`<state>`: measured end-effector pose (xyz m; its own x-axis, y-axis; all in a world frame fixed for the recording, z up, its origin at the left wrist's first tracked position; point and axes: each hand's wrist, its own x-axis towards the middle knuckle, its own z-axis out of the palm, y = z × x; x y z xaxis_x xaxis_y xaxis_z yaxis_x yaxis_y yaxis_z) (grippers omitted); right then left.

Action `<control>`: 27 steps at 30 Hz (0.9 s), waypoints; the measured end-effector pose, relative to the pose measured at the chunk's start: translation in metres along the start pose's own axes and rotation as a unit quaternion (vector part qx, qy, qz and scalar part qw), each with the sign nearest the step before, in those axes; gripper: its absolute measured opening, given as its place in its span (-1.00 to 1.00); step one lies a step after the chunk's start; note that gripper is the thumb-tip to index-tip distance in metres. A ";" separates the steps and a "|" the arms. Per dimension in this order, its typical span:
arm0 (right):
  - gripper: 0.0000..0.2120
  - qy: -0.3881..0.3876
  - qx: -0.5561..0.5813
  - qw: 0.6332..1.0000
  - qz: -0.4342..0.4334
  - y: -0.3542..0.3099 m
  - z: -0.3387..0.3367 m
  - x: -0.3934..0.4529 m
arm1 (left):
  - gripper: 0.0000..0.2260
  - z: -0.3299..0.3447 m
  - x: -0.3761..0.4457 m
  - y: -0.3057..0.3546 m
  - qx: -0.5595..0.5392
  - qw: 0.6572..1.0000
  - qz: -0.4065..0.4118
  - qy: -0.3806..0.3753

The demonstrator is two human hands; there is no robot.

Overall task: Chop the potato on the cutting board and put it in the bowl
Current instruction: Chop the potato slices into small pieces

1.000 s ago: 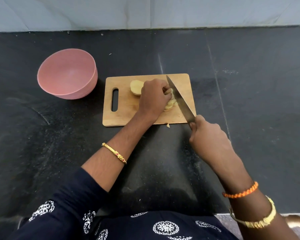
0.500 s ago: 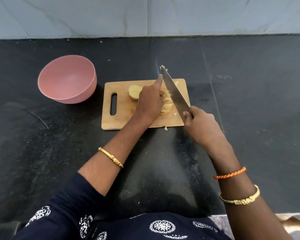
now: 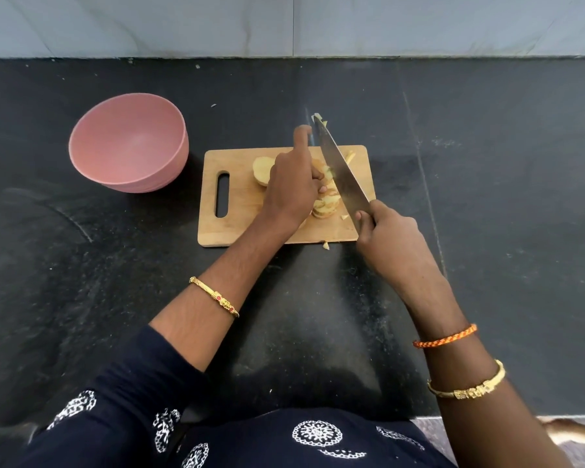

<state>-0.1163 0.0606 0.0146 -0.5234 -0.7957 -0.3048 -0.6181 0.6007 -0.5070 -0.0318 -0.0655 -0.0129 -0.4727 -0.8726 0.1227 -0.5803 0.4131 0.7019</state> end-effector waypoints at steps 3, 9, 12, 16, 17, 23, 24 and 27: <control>-0.82 -0.026 -0.030 0.999 0.017 -0.001 0.002 -0.001 | -0.48 0.000 0.000 -0.002 -0.003 1.000 0.001 0.009; -0.90 -0.051 -0.078 0.995 0.031 0.003 0.004 -0.016 | -0.57 0.003 0.000 -0.003 0.001 1.000 -0.009 0.023; -0.84 -0.067 -0.072 0.994 0.044 0.013 -0.008 -0.030 | -0.58 0.004 0.000 -0.003 0.003 1.000 -0.004 0.017; -0.72 -0.005 -0.011 1.000 0.027 0.015 -0.021 -0.037 | -0.52 0.005 -0.002 -0.003 0.012 1.000 0.008 0.006; -0.70 0.005 0.002 1.000 0.021 0.013 -0.021 -0.034 | -0.52 0.005 -0.003 -0.002 0.012 1.000 0.010 0.007; -0.79 -0.007 -0.010 1.000 0.013 0.002 -0.005 -0.019 | -0.52 0.005 -0.004 -0.002 0.015 1.000 0.017 0.018; -0.80 -0.008 -0.014 1.000 0.013 0.001 -0.003 -0.017 | -0.52 0.005 -0.004 -0.002 0.013 1.000 0.016 0.018; -0.80 -0.007 -0.023 1.000 0.013 0.000 -0.001 -0.016 | -0.52 0.004 -0.003 -0.002 0.008 1.000 0.011 0.020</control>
<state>-0.1084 0.0729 0.0205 -0.5315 -0.7802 -0.3298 -0.6301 0.6244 -0.4616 -0.0315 -0.0624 -0.0175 -0.4588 -0.8729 0.1658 -0.5810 0.4359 0.6873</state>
